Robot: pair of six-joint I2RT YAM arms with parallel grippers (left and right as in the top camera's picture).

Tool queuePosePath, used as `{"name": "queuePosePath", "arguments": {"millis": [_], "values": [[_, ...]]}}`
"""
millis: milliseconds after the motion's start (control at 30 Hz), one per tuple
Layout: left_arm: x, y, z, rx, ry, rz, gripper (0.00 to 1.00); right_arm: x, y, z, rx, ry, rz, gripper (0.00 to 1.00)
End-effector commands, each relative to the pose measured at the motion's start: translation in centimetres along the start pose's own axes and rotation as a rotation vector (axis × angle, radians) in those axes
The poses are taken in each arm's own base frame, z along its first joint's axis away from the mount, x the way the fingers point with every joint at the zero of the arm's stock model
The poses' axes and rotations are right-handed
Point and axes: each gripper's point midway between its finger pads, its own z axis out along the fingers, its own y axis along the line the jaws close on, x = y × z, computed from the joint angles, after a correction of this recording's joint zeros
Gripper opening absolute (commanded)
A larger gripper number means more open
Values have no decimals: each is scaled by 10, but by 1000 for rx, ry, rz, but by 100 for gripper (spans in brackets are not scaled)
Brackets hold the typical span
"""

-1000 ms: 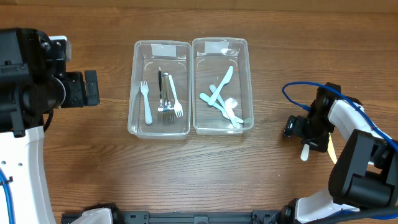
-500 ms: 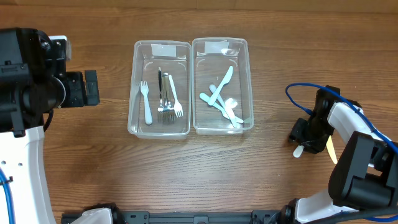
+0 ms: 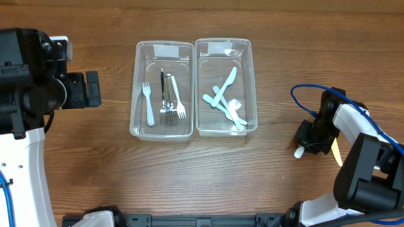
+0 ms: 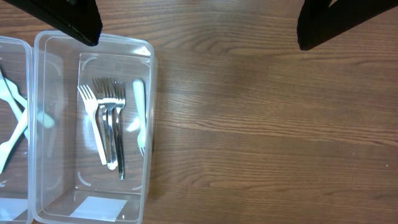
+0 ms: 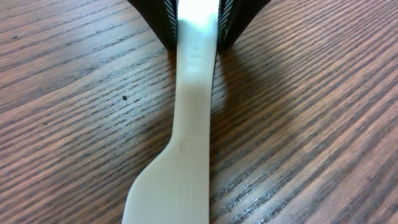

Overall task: Pack container
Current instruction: 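Grasp the remaining white knife beside the yellow one with the right gripper, then place the white knife into the right container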

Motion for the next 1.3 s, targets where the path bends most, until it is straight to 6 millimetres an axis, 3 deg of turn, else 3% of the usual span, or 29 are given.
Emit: {"name": "queuePosePath", "arguments": {"millis": [0,167,233,333,433,500,600,667,700,767,833,967,1100,1167,1233,1267], "values": [[1,0,2,10,7,7,100,16,4,21,-23,74,0,15],[1,0,2,10,7,7,100,9,6,20,-31,46,-1,7],[0,0,2,10,5,8,100,-3,4,14,-14,9,40,4],[0,0,2,9,3,8,100,-27,13,-17,-30,-90,36,4],[0,0,2,9,2,8,100,-51,32,-73,-34,-240,-35,4],[0,0,2,10,2,7,100,-59,71,-140,-66,-378,-176,4],[0,0,2,10,2,7,100,-48,118,-189,-98,-464,-326,4],[0,0,2,10,2,7,100,-23,174,-224,-157,-544,-483,4],[0,0,2,10,3,7,100,-12,194,-229,-179,-566,-541,4],[0,0,2,10,3,7,100,8,223,-228,-203,-577,-625,4],[0,0,2,10,3,7,100,23,247,-213,-203,-551,-697,4],[0,0,2,10,2,7,100,34,276,-147,-143,-392,-772,4],[0,0,2,10,3,7,100,30,290,-98,-130,-286,-782,5],[0,0,2,10,2,7,100,30,292,-85,-129,-256,-795,14],[0,0,2,10,2,7,100,29,293,-86,-129,-262,-795,26],[0,0,2,10,2,7,100,29,295,-91,-138,-273,-795,45]]}}
